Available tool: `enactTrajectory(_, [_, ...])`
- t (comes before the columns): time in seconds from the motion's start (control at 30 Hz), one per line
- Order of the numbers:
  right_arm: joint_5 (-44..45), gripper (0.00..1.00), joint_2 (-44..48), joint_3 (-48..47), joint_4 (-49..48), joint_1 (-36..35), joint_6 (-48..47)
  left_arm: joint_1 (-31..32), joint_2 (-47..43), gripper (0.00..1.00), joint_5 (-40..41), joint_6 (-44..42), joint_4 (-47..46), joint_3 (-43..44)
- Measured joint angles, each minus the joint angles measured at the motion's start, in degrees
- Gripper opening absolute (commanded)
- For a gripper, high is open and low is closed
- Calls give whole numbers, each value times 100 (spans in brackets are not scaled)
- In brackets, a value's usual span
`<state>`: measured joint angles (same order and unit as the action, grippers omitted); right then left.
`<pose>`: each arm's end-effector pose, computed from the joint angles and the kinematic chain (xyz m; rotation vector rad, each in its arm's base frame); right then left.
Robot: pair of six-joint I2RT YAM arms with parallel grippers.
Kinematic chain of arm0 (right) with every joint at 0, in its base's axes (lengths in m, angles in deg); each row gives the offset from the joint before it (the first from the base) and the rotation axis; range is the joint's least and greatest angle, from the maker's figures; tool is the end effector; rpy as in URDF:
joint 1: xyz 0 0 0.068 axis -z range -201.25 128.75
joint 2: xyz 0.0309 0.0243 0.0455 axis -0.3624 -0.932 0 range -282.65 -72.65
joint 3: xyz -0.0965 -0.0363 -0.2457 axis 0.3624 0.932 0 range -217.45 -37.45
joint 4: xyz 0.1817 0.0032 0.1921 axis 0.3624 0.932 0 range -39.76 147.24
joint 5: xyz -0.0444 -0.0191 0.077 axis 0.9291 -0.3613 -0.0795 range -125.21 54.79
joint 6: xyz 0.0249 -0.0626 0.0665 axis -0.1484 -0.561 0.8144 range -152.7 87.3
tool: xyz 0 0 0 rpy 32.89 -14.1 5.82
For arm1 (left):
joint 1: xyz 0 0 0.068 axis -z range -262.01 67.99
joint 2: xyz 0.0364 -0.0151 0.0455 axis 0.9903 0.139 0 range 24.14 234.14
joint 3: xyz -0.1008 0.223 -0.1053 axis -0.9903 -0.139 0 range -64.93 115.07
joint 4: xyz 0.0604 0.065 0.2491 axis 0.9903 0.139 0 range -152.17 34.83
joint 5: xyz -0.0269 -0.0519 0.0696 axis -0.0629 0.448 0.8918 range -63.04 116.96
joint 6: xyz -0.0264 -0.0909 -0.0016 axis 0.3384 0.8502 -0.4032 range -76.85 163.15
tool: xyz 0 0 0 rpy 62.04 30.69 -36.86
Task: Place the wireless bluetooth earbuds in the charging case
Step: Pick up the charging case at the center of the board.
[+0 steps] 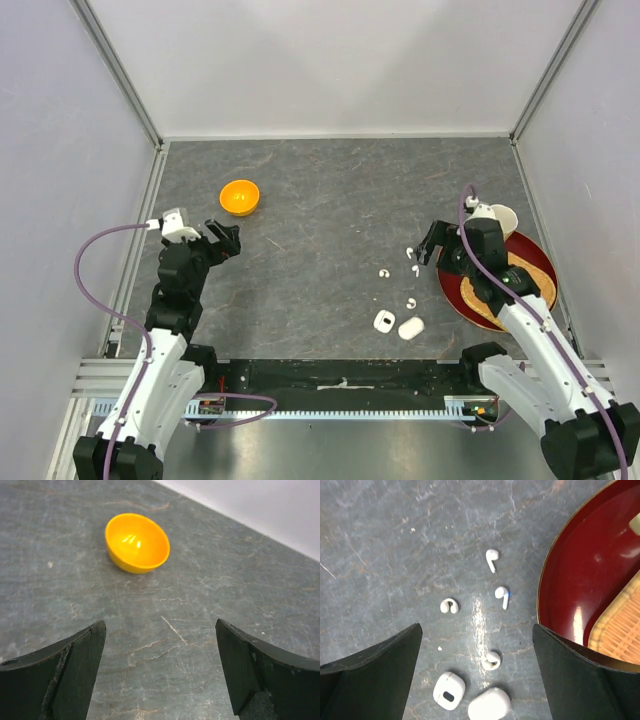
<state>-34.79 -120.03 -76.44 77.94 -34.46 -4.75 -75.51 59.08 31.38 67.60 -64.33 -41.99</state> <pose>0.2230 0.0517 0.2321 0.2899 2.2096 0.3906 0.2205 -0.0183 0.2408 -0.3296 1.7222 -0.3282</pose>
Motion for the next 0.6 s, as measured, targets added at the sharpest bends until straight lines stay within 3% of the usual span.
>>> enactTrajectory(0.23, [446,98,-420,-350,778,-608,188,0,79,99,343,520,1025,396])
enactTrajectory(0.43, [765,98,-450,-573,1198,-1019,507,0,-98,100,13,638,1084,350])
enactTrajectory(0.6, [905,98,168,-525,1484,-1069,970,0,-74,100,-192,625,968,358])
